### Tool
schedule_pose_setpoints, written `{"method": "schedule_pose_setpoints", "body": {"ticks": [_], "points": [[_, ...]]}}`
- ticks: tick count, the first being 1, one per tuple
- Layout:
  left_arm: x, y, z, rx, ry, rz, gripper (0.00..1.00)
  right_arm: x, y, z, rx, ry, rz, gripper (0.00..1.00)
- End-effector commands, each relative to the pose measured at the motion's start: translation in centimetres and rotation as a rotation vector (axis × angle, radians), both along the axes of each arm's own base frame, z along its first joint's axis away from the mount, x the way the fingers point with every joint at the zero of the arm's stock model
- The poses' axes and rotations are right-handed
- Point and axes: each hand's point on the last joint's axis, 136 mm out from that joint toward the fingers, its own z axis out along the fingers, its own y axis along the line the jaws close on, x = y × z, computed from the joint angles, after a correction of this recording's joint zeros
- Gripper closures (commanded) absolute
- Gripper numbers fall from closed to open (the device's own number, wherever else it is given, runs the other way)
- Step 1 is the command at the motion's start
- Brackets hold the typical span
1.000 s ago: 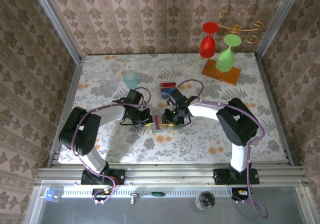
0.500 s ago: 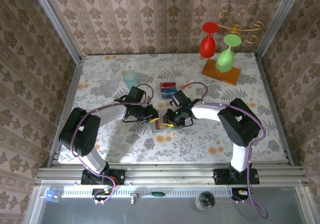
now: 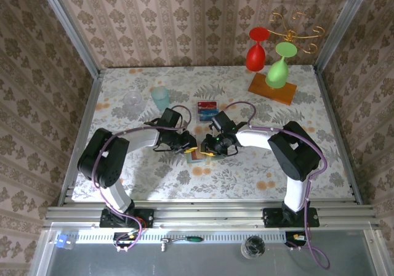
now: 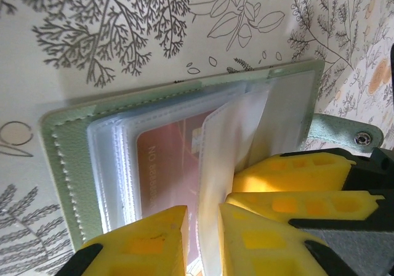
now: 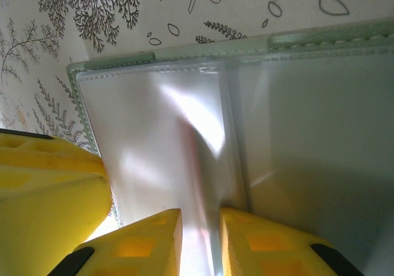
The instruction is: Take the credit cards out of the card holder
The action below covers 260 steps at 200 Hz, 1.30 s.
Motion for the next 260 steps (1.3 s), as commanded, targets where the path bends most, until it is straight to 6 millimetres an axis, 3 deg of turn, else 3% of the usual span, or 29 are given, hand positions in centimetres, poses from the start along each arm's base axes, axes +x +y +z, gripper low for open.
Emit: {"method": "schedule_pose_setpoints", "body": {"ticks": [1, 61, 94, 147, 198, 218, 260], "points": [[0.6, -1.0, 0.4, -0.025, -0.001, 0.002, 0.80, -1.0, -0.6, -0.1, -0.004, 0.039, -0.006, 0.77], [1.0, -1.8, 1.7, -0.056, -0.021, -0.006, 0.81, 0.0, -1.3, 2.8, -0.005, -0.022, -0.010, 0.69], [1.6, -2.8, 2.9, -0.074, -0.038, -0.020, 0.81, 1.2, -3.8, 4.7, -0.087, -0.091, -0.008, 0.69], [2.1, -5.6, 3.2, -0.102, -0.029, -0.061, 0.76, 2.4, -7.9, 6.3, -0.159, -0.146, -0.047, 0.68], [2.5, -8.0, 2.6, -0.115, -0.018, -0.094, 0.72, 2.7, -11.2, 6.3, -0.337, -0.186, -0.027, 0.65], [2.1, -8.9, 2.6, -0.140, 0.000, -0.116, 0.71, 3.1, -11.4, 6.2, -0.350, -0.197, -0.012, 0.64], [2.0, -9.2, 2.6, -0.142, -0.004, -0.112, 0.63, 3.3, -11.2, 4.0, -0.359, -0.148, 0.020, 0.64]]}}
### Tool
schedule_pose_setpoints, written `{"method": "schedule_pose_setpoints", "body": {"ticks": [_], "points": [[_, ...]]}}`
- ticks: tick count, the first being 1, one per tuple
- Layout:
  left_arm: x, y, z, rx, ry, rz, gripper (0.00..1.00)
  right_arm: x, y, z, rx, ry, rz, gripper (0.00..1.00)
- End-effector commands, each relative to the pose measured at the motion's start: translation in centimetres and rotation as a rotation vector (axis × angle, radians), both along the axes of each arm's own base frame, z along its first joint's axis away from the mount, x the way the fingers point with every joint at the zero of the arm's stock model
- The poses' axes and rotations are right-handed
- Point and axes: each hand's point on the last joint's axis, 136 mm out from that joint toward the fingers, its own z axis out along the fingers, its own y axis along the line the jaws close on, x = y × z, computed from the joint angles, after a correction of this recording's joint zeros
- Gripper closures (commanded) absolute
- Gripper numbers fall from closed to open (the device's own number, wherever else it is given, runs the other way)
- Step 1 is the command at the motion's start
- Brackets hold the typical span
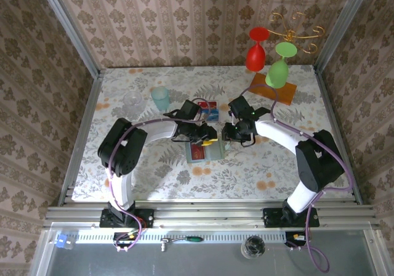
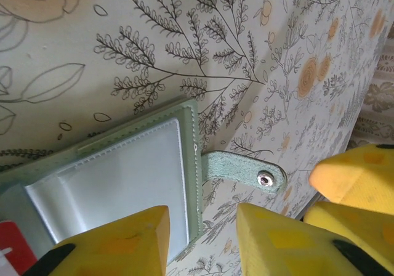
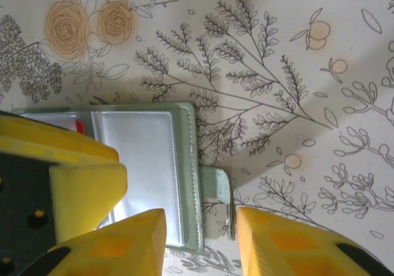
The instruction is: Take the credit cards out of the card holder
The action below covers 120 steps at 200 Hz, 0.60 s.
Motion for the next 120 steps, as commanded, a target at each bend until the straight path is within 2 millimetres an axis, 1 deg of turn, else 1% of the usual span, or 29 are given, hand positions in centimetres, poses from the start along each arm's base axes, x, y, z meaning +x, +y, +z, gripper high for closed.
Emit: {"method": "schedule_pose_setpoints", "body": {"ticks": [1, 37, 58, 88, 120], "points": [[0.2, -0.8, 0.8, -0.034, -0.002, -0.004, 0.63, 0.2, -0.5, -1.1, -0.049, 0.026, 0.024, 0.64], [0.3, -0.7, 1.2, -0.039, -0.016, 0.001, 0.63, 0.0, -0.9, -2.8, -0.077, 0.059, 0.034, 0.66], [0.3, -0.4, 1.5, -0.040, -0.025, 0.006, 0.63, -0.4, -1.0, -3.5, -0.080, 0.076, 0.033, 0.72], [0.3, 0.5, 1.8, -0.043, -0.031, 0.021, 0.63, -0.9, -1.1, -3.6, -0.066, 0.075, 0.022, 0.84], [0.3, 1.8, 2.0, -0.042, -0.038, 0.038, 0.63, -1.4, -1.3, -3.5, -0.058, 0.078, 0.009, 0.89]]}}
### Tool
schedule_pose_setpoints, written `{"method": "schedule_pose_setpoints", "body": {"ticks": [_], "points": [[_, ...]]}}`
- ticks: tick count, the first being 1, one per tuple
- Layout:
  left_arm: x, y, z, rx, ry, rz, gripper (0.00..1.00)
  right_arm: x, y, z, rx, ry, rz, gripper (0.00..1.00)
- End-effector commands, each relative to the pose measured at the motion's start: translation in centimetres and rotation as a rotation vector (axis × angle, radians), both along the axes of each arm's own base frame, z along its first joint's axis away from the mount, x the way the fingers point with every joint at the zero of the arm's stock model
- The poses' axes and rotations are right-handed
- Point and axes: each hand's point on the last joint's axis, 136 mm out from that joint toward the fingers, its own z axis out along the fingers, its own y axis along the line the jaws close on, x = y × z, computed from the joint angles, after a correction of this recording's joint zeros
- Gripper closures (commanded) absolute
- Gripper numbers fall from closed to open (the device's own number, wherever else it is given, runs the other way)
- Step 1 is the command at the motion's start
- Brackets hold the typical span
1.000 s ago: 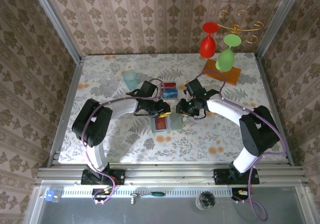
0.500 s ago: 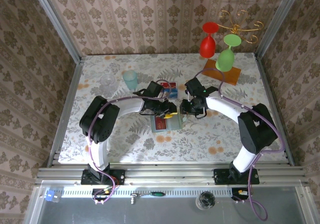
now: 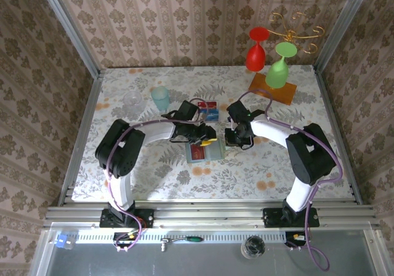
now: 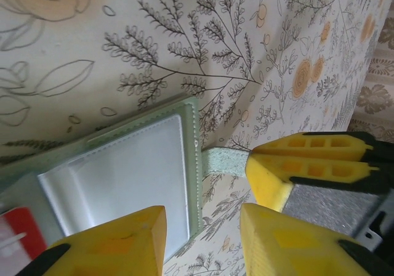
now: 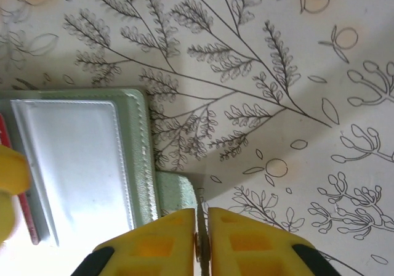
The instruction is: Take the credit cards out of the card holder
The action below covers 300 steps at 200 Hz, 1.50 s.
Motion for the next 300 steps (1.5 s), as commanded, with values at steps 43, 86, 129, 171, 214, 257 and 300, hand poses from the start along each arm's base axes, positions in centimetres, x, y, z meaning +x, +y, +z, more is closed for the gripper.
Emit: {"method": "schedule_pose_setpoints", "body": {"ticks": [43, 86, 129, 171, 214, 257, 300], "points": [[0.3, 2.6, 1.8, -0.019, -0.034, 0.035, 0.64, -0.9, -0.8, 0.8, 0.004, -0.008, -0.039, 0.93], [0.2, 4.3, 1.5, 0.003, -0.033, 0.043, 0.64, -1.3, -1.1, 0.8, -0.003, 0.001, -0.053, 0.93], [-0.2, 6.9, 0.5, 0.105, -0.054, 0.050, 0.65, -1.7, -1.4, 1.4, -0.013, -0.008, -0.067, 0.84], [-0.8, 8.2, 0.1, 0.136, -0.060, 0.046, 0.71, -0.6, -0.7, 4.0, -0.004, -0.069, -0.062, 0.77], [-1.5, 8.8, -0.9, 0.147, -0.045, 0.053, 0.80, 0.2, 2.8, 5.8, 0.111, -0.092, -0.044, 0.75], [-1.7, 9.0, -2.0, 0.146, -0.031, 0.059, 0.90, -0.1, 8.2, 5.1, 0.312, -0.034, -0.033, 0.71], [-2.1, 9.8, -3.3, 0.179, -0.012, 0.064, 0.95, -0.5, 11.3, 3.7, 0.394, 0.019, -0.028, 0.71]]}}
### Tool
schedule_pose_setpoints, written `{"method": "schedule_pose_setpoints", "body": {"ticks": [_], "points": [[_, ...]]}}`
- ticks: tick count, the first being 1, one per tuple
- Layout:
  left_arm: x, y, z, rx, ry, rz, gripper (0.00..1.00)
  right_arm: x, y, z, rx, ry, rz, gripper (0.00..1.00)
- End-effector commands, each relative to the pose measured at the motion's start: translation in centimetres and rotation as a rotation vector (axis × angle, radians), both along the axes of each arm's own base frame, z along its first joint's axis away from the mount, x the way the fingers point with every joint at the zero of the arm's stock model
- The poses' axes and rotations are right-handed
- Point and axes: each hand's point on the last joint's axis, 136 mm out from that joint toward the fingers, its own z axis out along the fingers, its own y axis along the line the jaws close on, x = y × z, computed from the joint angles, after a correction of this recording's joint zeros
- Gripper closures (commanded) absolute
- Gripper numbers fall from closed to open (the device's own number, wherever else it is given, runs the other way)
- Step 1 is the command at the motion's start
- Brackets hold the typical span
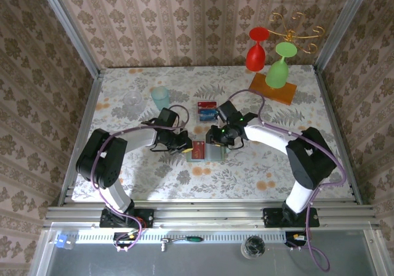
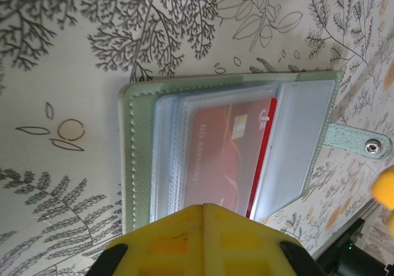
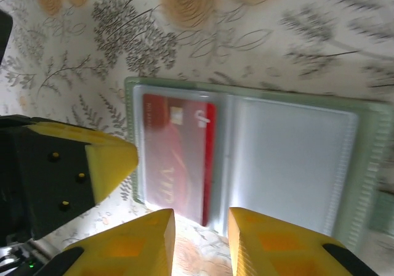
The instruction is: Take the credit cards out of the card holder
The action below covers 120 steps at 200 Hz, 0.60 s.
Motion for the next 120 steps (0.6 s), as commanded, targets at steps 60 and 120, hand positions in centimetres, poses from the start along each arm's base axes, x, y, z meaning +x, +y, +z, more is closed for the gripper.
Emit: {"method": "schedule_pose_setpoints", "body": {"ticks": [60, 120], "points": [[-0.7, 1.4, -2.0, 0.039, 0.026, 0.002, 0.96, -0.4, 3.4, -2.2, 0.112, 0.088, 0.011, 0.71], [-1.0, 1.4, -2.5, 0.036, 0.045, 0.006, 0.96, -0.6, 3.4, -4.0, 0.101, 0.118, 0.013, 0.72]]}}
